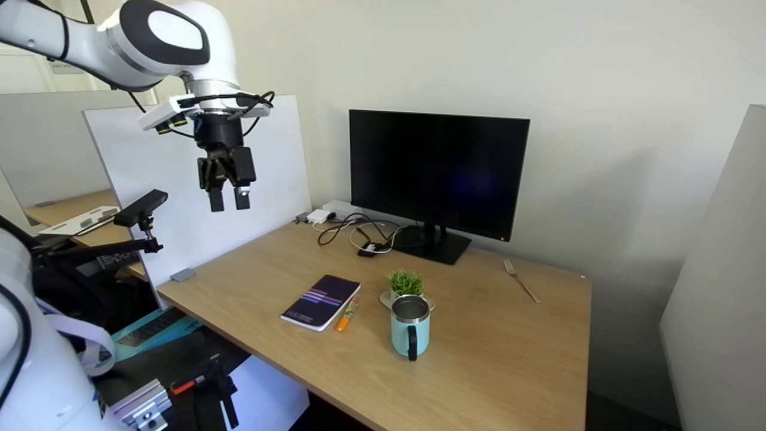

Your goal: Pick up the mug, put it on the book, then put the marker in the mug

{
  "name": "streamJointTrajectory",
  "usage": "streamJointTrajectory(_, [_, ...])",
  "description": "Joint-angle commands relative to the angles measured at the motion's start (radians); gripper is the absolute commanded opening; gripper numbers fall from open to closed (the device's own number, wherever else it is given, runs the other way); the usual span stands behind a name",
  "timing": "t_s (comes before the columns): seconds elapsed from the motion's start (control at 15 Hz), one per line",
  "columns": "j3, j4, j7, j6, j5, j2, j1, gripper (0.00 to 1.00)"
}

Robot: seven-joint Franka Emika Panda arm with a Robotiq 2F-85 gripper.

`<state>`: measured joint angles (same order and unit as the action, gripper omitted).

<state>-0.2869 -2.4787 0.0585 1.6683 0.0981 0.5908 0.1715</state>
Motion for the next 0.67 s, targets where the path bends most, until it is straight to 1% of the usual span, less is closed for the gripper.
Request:
streamJointTrajectory(0.0, [0.023,0.025,0.004,0.092,0.097,-0.092,-0.009,1.0])
streamJointTrajectory(0.2, [0.052,0.035,0.003,0.164,0.169,-0.169,-0.025,1.0])
streamJointTrajectory(0.33, [0.075,0.043,0.005,0.205,0.193,-0.22,-0.038,1.0])
streamJointTrajectory(0.6, [0.145,0.089,0.0,0.298,0.178,-0.358,-0.08,1.0])
